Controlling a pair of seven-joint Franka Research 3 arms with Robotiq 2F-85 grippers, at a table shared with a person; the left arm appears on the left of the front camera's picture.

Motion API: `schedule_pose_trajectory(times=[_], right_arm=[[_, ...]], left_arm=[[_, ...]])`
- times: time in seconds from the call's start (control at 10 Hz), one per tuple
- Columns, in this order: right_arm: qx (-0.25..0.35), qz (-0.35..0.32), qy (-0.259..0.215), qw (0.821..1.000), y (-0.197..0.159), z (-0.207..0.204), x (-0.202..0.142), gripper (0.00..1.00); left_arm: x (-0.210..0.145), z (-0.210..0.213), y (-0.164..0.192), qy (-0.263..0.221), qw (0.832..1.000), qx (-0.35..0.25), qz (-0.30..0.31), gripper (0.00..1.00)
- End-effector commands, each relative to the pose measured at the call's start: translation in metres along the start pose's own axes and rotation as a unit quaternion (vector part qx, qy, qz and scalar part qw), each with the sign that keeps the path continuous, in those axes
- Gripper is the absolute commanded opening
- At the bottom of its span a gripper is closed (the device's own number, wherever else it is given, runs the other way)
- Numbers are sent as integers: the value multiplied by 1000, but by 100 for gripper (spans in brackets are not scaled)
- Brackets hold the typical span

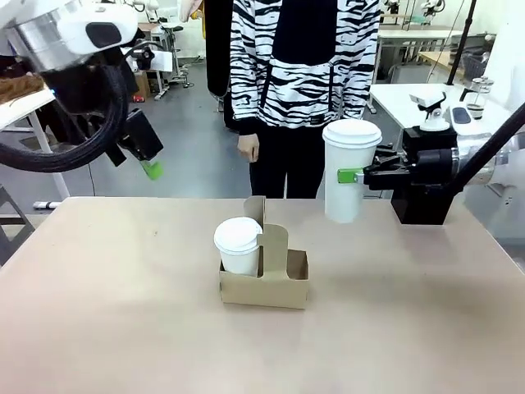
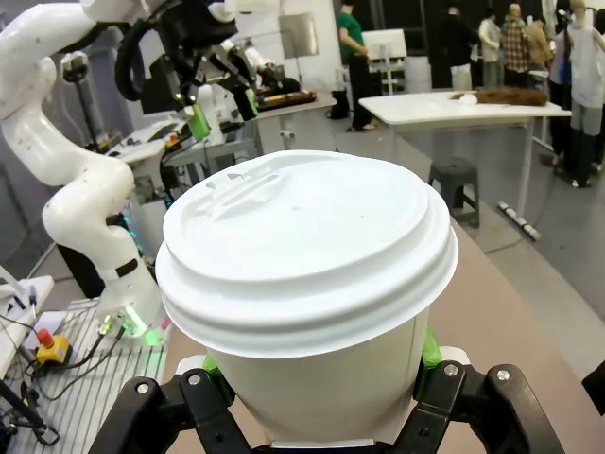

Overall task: Pour a drink into a cup and package it in a carrier.
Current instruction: Insert the held 600 ml Paper Cup into the Cup Carrier.

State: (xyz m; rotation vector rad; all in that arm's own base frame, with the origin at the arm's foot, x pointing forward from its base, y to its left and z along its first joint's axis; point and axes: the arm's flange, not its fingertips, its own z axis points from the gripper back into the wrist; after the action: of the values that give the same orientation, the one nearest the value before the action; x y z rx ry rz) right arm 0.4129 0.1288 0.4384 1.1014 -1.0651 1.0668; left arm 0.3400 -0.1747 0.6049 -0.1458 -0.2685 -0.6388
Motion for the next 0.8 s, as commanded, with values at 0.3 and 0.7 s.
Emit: schedule_pose_trajectory(times=[0.3, 0.7], right_arm=[[99, -7, -39, 994, -24, -69, -24, 81], [170, 6, -47, 984, -35, -103, -53, 81]], left_arm=[[-76, -43, 65, -109, 989, -63, -82, 100], [-118, -83, 96, -147, 966, -134, -166, 100]])
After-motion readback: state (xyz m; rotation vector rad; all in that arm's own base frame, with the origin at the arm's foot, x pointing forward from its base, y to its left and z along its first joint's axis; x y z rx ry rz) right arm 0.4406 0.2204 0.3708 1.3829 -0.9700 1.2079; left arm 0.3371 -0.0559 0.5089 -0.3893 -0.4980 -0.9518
